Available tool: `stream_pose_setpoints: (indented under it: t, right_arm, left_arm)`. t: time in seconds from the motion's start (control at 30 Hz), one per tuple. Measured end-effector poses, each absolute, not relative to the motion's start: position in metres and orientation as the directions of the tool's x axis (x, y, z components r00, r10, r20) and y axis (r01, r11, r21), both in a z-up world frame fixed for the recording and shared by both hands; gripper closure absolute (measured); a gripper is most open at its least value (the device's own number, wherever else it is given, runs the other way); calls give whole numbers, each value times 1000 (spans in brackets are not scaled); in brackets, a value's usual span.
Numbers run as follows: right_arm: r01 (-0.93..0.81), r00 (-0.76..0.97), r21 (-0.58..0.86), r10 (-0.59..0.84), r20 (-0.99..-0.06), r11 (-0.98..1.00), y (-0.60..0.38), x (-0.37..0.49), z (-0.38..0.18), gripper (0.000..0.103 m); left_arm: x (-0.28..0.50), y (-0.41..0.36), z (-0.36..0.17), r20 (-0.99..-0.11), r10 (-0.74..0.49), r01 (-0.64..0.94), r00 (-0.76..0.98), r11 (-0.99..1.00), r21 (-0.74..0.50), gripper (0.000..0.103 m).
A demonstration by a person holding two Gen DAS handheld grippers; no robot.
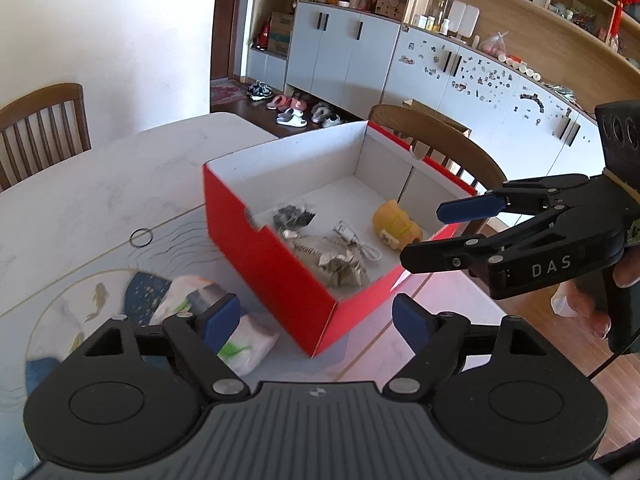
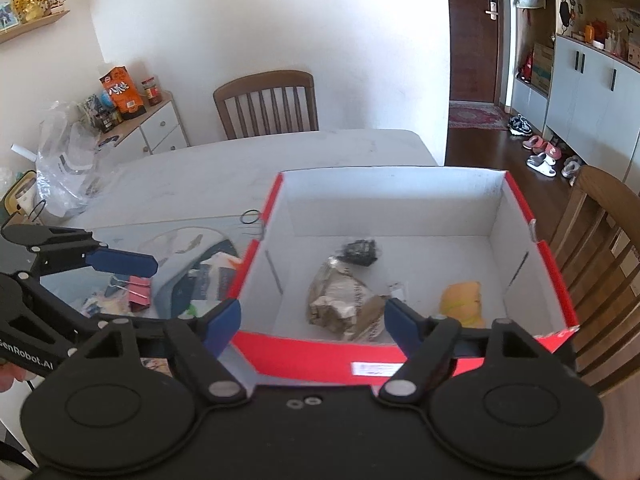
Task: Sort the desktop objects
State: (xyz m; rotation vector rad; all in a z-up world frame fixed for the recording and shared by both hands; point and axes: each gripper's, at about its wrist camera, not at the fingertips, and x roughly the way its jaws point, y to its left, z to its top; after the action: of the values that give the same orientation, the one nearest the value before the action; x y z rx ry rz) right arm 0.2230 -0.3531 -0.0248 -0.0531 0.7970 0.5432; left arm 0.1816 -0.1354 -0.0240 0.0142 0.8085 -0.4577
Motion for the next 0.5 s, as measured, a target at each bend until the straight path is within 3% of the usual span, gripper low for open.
stream_pose_setpoints:
  t: [0.5]
  right_arm:
    - [-503, 560, 156, 458, -691, 850, -292, 179, -30, 15]
  left_arm:
    - [130, -47, -49, -718, -349, 332, 602, 927, -172, 15]
